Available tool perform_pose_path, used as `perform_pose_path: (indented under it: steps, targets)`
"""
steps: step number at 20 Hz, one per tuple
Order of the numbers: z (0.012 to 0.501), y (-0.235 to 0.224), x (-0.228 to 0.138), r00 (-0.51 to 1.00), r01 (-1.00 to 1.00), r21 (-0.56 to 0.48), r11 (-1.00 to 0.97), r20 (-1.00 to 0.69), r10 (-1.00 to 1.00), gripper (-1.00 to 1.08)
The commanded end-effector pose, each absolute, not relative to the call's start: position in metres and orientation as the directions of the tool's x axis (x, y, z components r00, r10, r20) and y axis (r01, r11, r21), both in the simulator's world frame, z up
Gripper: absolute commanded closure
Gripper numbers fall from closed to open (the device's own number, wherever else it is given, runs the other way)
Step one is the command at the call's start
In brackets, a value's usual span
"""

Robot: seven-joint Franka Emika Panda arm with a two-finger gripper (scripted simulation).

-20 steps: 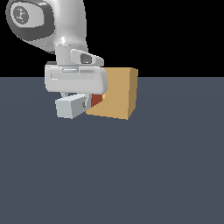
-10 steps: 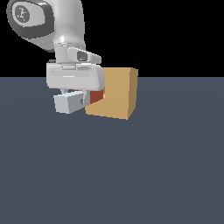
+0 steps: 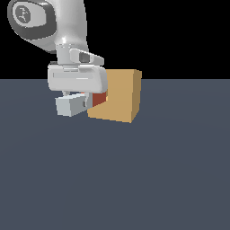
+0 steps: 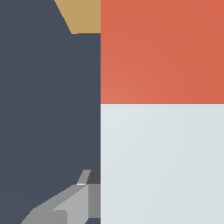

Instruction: Insert the peg into the horizontal hole in a box.

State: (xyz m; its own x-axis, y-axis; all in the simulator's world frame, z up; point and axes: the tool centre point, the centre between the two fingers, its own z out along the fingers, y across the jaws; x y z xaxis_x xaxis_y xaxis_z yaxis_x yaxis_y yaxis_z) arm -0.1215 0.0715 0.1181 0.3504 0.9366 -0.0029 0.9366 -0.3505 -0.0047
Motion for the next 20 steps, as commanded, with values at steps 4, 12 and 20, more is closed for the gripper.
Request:
perform_pose_path:
  steps: [4, 12, 20]
  targets:
    - [0.122, 0.073, -0.118, 0.349, 0.937, 0.003, -0.349, 0.004, 0.937, 1.08]
    - [0.119, 0.078, -0.118, 0.349, 0.937, -0.001, -0.349, 0.0, 0.937, 1.08]
    - [0.12, 0.12, -0.103, 0.35, 0.937, 0.0, -0.35, 0.002, 0.937, 1.08]
